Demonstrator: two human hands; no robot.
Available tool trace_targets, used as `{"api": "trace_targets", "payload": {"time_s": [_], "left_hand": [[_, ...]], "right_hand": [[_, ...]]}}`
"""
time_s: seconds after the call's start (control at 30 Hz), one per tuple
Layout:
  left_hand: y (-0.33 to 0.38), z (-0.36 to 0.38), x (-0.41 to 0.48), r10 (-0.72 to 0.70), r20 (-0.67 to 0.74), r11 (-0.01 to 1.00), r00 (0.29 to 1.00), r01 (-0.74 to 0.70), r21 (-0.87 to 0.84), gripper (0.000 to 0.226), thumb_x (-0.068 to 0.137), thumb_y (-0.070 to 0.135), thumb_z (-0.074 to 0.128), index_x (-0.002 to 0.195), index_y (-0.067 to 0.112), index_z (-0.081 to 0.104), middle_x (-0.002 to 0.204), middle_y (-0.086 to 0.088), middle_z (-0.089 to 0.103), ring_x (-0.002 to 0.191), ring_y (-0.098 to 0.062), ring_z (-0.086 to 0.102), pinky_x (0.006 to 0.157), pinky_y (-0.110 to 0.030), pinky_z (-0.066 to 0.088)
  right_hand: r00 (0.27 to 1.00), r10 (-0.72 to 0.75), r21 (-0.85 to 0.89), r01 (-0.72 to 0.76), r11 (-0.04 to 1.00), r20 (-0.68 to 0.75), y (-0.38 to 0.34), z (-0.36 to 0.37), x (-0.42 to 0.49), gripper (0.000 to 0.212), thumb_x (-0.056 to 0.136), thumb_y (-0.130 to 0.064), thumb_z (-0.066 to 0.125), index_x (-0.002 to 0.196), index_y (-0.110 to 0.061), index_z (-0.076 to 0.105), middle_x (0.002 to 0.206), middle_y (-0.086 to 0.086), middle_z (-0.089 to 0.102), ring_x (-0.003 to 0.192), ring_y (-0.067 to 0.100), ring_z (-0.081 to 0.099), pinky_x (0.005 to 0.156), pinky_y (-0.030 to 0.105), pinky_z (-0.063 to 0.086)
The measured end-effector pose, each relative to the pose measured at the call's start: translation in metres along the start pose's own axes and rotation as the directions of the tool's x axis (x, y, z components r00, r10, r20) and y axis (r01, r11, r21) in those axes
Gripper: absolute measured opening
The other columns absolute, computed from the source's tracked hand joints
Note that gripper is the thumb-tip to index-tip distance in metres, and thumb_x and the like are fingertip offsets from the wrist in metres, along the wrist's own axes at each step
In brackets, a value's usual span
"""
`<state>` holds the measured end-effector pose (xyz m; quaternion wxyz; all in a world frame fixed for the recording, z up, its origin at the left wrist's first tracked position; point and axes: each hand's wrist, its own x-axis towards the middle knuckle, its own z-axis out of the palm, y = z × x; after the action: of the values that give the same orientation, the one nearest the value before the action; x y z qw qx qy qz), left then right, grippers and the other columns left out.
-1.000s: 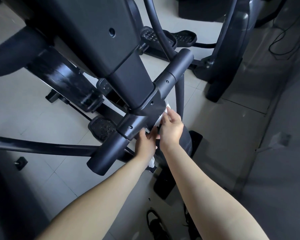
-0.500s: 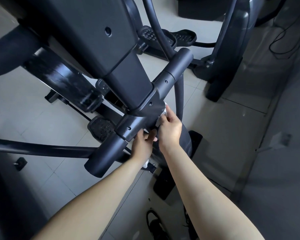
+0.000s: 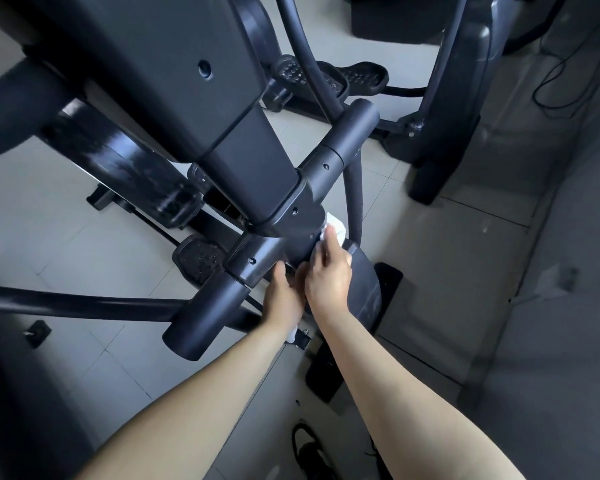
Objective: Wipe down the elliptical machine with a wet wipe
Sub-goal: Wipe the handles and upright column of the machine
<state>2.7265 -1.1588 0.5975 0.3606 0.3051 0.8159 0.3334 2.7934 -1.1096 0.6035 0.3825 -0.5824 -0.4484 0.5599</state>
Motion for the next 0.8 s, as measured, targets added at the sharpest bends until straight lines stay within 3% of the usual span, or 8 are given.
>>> {"api": "trace_targets", "payload": {"time_s": [0.07,0.13,0.23,0.33,0.4,0.57,0.67,0.8], "left_hand": [[-0.001,-0.001,0.001,-0.019,0.014,1.0,1.0,0.019,0.0,0.045,0.107,0.024,0.048,0.15,0.01,0.042,0.138,-0.007,0.058,0.127,-0.027,0.058,0.101,-0.034,0.048],[-0.002,-0.002,0.001,-0.006,0.024,0.999,1.0,0.006,-0.031,0.041,0.101,0.038,0.053,0.138,0.022,0.05,0.12,-0.003,0.068,0.115,-0.03,0.065,0.095,-0.045,0.055],[-0.014,0.001,0.009,-0.019,0.006,0.999,1.0,0.02,-0.032,0.037,0.086,0.065,0.05,0.112,0.038,0.051,0.099,0.01,0.073,0.096,-0.025,0.07,0.084,-0.053,0.058],[-0.01,0.003,0.007,0.001,0.01,1.0,1.0,-0.001,-0.014,0.039,0.094,0.065,0.046,0.12,0.036,0.049,0.096,0.008,0.071,0.095,-0.021,0.068,0.086,-0.05,0.058],[-0.009,0.004,0.006,-0.005,0.012,1.0,1.0,0.005,0.001,0.038,0.098,0.06,0.046,0.125,0.032,0.048,0.092,0.005,0.07,0.092,-0.021,0.067,0.087,-0.049,0.058],[-0.006,0.004,0.003,0.007,0.006,1.0,1.0,-0.007,0.003,0.037,0.104,0.048,0.048,0.133,0.024,0.049,0.114,0.009,0.067,0.108,-0.022,0.066,0.09,-0.034,0.051],[-0.004,0.004,0.002,-0.004,0.02,1.0,1.0,0.005,-0.03,0.046,0.105,0.035,0.051,0.146,0.016,0.044,0.119,0.008,0.055,0.121,-0.022,0.06,0.094,-0.031,0.048],[-0.015,0.007,0.008,-0.021,0.009,0.999,1.0,0.022,-0.044,0.022,0.097,0.049,0.053,0.118,0.042,0.05,0.106,0.011,0.073,0.096,-0.024,0.07,0.088,-0.049,0.058]], "right_hand": [[0.998,-0.057,-0.016,0.057,0.998,0.034,-0.008,0.0,0.002,0.052,0.103,-0.012,0.036,0.139,-0.047,0.048,0.1,0.01,0.052,0.095,-0.002,0.05,0.08,0.01,0.044],[0.995,-0.096,-0.023,0.097,0.995,0.041,-0.01,0.0,0.008,0.054,0.103,-0.012,0.033,0.139,-0.05,0.046,0.1,0.01,0.05,0.095,-0.01,0.043,0.074,0.004,0.039],[1.0,0.03,-0.041,-0.031,0.999,-0.006,0.0,0.003,0.016,0.046,0.103,-0.024,0.033,0.137,-0.05,0.05,0.105,0.002,0.039,0.105,0.017,0.047,0.089,0.015,0.04],[0.979,0.198,-0.144,-0.204,0.968,-0.055,0.014,-0.001,0.015,0.043,0.096,-0.04,0.027,0.129,-0.06,0.047,0.106,-0.001,0.037,0.107,0.031,0.045,0.099,0.04,0.048],[0.974,0.219,-0.204,-0.225,0.953,-0.05,0.019,-0.005,0.01,0.037,0.1,-0.035,0.028,0.128,-0.054,0.046,0.107,0.001,0.038,0.108,0.032,0.04,0.101,0.042,0.044],[0.999,-0.048,-0.1,0.047,0.994,-0.013,0.016,-0.003,-0.004,0.04,0.095,-0.022,0.036,0.128,-0.033,0.057,0.122,0.008,0.057,0.113,0.027,0.052,0.096,0.035,0.045],[0.988,-0.137,-0.004,0.138,0.99,0.069,-0.006,-0.004,-0.003,0.059,0.101,-0.015,0.034,0.131,-0.065,0.044,0.133,-0.011,0.062,0.123,0.02,0.055,0.101,0.035,0.048],[0.993,-0.067,-0.008,0.068,0.998,0.099,-0.001,0.005,0.014,0.066,0.099,-0.018,0.03,0.136,-0.073,0.032,0.141,-0.018,0.057,0.133,0.021,0.052,0.116,0.051,0.036]]}}
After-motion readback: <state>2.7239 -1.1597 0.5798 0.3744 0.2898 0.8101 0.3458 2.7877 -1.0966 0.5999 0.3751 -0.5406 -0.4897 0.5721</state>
